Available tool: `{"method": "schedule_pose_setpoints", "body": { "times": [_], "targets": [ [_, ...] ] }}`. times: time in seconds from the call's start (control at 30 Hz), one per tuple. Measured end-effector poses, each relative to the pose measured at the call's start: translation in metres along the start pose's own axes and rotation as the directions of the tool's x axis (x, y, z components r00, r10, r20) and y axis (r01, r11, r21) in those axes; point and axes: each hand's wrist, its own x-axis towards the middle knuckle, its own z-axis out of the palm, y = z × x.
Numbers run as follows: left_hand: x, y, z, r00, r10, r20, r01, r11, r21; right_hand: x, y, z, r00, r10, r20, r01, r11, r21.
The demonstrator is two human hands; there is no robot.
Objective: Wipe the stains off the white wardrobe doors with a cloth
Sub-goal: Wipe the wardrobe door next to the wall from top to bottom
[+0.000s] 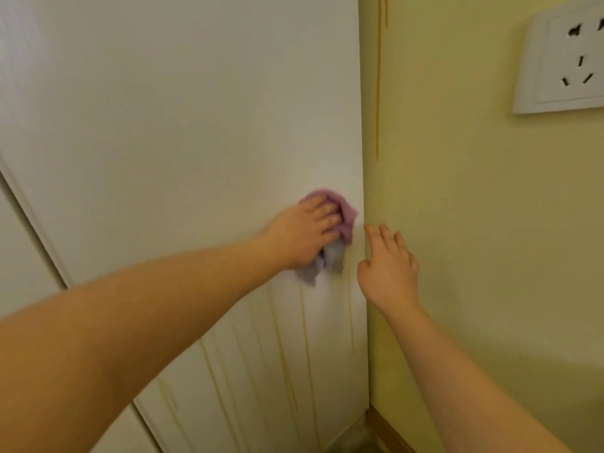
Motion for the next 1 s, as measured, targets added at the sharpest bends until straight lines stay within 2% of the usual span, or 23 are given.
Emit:
{"method": "schedule_pose_setpoints", "body": {
  "times": [0.03, 0.07, 0.2, 0.37, 0.57, 0.63, 0.73, 0.77, 0.87, 0.9, 0.93, 1.0],
  "targets": [
    [0.003, -0.012, -0.004, 0.998, -0.047, -0.030, 0.046, 0.999, -0.004, 0.001, 0.001, -0.001, 1.000, 0.004, -0.008, -0.004, 1.000, -0.001],
    [0.005, -0.020, -0.007, 0.997, -0.078, -0.001, 0.078, 0.997, -0.009, 0.000, 0.001, 0.000, 1.000, 0.007, -0.010, -0.007, 1.000, 0.002],
    [0.016, -0.003, -0.008, 0.963, -0.200, 0.179, 0.211, 0.976, -0.043, -0.003, 0.001, 0.002, 1.000, 0.014, 0.006, -0.014, 1.000, 0.007],
    [0.016, 0.063, 0.022, 0.967, -0.074, 0.244, 0.119, 0.978, -0.174, -0.006, 0.015, 0.008, 0.997, 0.071, 0.019, -0.071, 0.997, -0.001],
    [0.015, 0.088, 0.040, 0.957, 0.058, 0.286, -0.029, 0.994, -0.103, -0.002, 0.020, 0.015, 0.996, 0.082, 0.040, -0.081, 0.997, -0.011],
    [0.019, 0.073, 0.036, 0.968, 0.043, 0.248, -0.014, 0.993, -0.119, -0.002, 0.021, 0.015, 0.995, 0.091, 0.027, -0.091, 0.996, -0.014],
    [0.024, 0.058, 0.029, 0.982, -0.051, 0.181, 0.079, 0.986, -0.149, -0.002, 0.026, 0.016, 0.993, 0.113, 0.041, -0.113, 0.993, -0.016],
    [0.023, 0.061, 0.029, 0.980, -0.048, 0.195, 0.080, 0.984, -0.159, -0.003, 0.026, 0.017, 0.992, 0.113, 0.047, -0.113, 0.994, -0.014],
    [0.008, 0.082, 0.037, 0.940, 0.097, 0.328, -0.023, 0.974, -0.223, -0.005, 0.023, 0.017, 0.993, 0.104, 0.062, -0.102, 0.994, -0.026],
    [0.001, 0.083, 0.040, 0.944, 0.121, 0.308, -0.042, 0.968, -0.249, -0.005, 0.023, 0.016, 0.993, 0.098, 0.069, -0.096, 0.995, -0.032],
    [-0.007, 0.081, 0.044, 0.966, 0.119, 0.230, -0.058, 0.964, -0.258, -0.005, 0.023, 0.015, 0.993, 0.096, 0.074, -0.094, 0.995, -0.035],
    [-0.025, 0.063, 0.038, 0.996, 0.046, 0.081, -0.030, 0.983, -0.182, -0.004, 0.022, 0.015, 0.994, 0.086, 0.064, -0.084, 0.996, -0.044]
  ]
}}
